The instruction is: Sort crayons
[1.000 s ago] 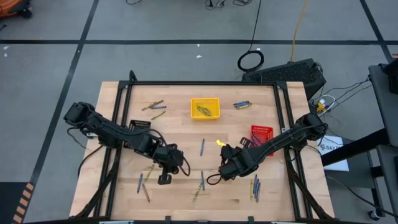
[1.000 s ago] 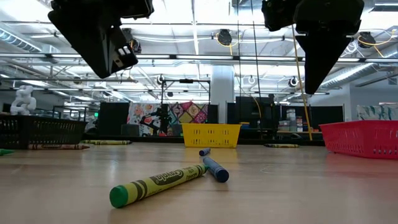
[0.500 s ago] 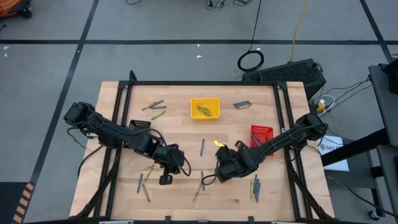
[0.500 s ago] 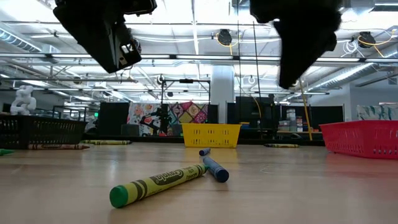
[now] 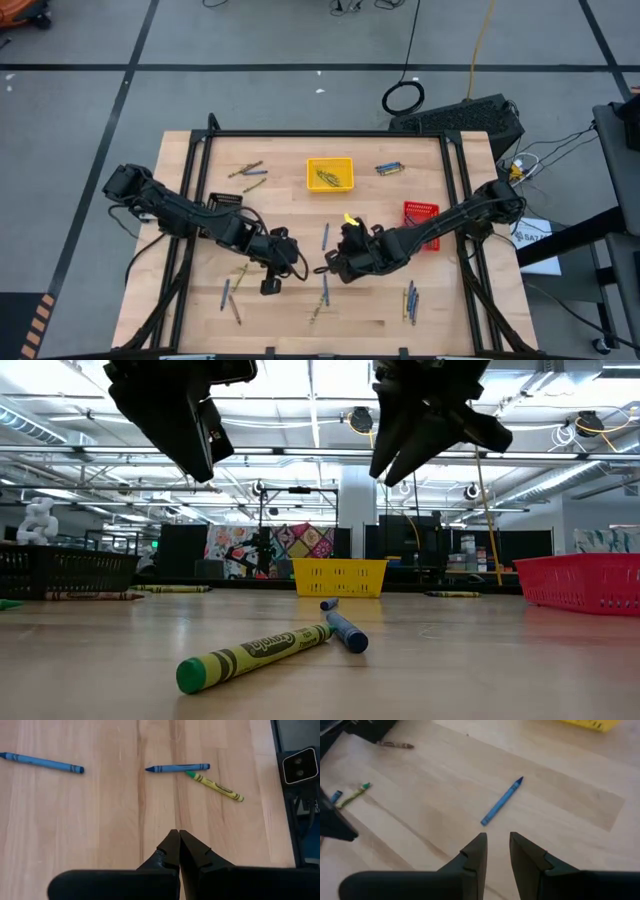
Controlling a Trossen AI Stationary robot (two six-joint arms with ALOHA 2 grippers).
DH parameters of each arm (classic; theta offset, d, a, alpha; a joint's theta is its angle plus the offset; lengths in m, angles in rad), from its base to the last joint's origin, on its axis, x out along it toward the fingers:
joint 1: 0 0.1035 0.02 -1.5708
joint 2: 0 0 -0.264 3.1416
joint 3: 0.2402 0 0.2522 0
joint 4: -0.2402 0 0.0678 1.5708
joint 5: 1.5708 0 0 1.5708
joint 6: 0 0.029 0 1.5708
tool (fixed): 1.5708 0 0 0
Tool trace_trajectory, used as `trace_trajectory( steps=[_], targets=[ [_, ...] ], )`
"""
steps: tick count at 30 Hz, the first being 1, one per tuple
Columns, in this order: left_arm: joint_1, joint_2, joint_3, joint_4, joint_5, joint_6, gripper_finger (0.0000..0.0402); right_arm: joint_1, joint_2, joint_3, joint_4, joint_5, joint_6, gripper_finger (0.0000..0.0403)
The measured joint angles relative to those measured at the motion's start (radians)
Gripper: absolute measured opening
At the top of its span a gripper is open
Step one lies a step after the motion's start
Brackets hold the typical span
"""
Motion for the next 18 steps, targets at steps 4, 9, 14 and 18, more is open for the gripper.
trace_trajectory(
  steps=[4, 9, 14, 18],
  targets=[
    [0.000, 0.000, 0.000, 0.000, 0.000, 0.000, 0.0000, 0.002, 0.000, 0.000, 0.034, -0.003, -0.006, 0.0071],
    [0.000, 0.000, 0.000, 0.008, -0.016, 0.000, 0.0000, 0.001, 0.000, 0.000, 0.088, -0.002, -0.004, 0.0071],
    [0.002, 0.000, 0.000, 0.032, -0.115, -0.002, 0.0000, 0.002, 0.000, 0.000, 0.143, -0.002, -0.005, 0.0071],
    [0.016, 0.000, 0.000, 0.046, -0.142, -0.102, 0.0000, 0.001, 0.000, 0.000, 0.182, -0.002, -0.005, 0.0071]
  ],
)
